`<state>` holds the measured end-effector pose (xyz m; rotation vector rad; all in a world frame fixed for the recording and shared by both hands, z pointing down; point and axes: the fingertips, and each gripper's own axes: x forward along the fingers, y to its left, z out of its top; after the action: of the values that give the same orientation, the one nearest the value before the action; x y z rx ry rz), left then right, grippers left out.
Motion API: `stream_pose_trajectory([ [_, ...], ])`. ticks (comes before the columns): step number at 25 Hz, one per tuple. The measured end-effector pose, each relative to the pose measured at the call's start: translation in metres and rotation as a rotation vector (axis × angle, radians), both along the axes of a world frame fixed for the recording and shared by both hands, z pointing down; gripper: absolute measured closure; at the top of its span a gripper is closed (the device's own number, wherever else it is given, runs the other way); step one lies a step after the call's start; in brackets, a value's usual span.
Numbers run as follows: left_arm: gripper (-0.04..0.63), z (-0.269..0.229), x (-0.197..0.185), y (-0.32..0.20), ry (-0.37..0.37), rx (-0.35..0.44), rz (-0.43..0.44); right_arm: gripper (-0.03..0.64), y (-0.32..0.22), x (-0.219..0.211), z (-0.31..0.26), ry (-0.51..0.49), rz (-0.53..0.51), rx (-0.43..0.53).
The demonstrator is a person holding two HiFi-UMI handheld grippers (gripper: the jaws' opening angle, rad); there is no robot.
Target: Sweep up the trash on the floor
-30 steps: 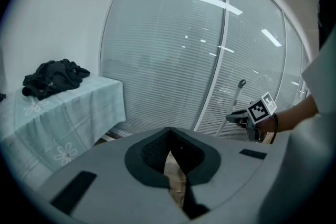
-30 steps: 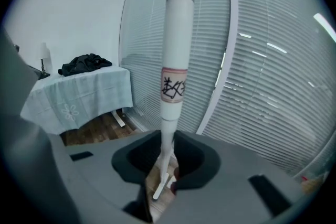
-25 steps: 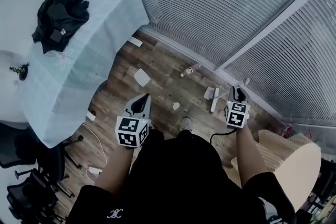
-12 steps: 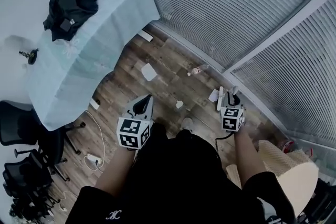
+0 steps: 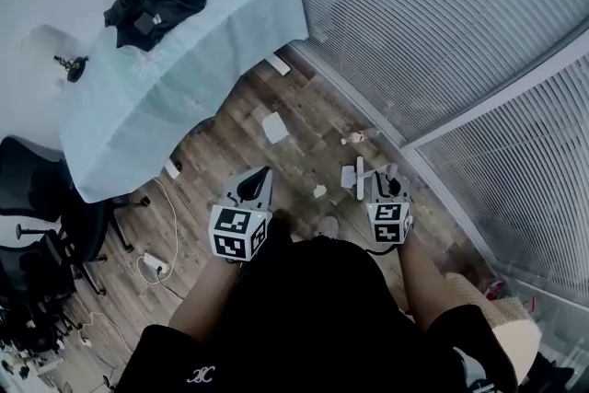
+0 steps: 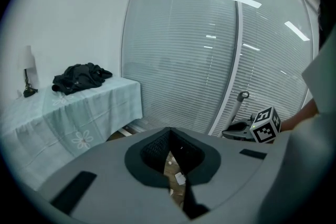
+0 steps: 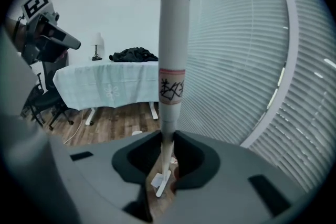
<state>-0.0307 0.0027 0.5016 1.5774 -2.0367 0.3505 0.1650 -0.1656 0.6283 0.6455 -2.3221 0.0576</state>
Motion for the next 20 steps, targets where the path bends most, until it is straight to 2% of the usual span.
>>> stream_pose_trajectory([
  [12,0.600,-0.002,-0.053,0.030,0.009,0.025,-0.126,0.531,0.031,-0.115,-0.036,-0.092,-0.167,-0.031],
  [16,0.601,0.003,-0.089,0.040,0.028,0.043,-0.158,0.531,0.044,-0.169,-0.054,-0.109,-0.213,-0.028],
  [20,0.601,0.024,-0.137,0.044,0.064,0.030,-0.129,0.531,0.056,-0.232,-0.067,-0.128,-0.211,-0.022],
])
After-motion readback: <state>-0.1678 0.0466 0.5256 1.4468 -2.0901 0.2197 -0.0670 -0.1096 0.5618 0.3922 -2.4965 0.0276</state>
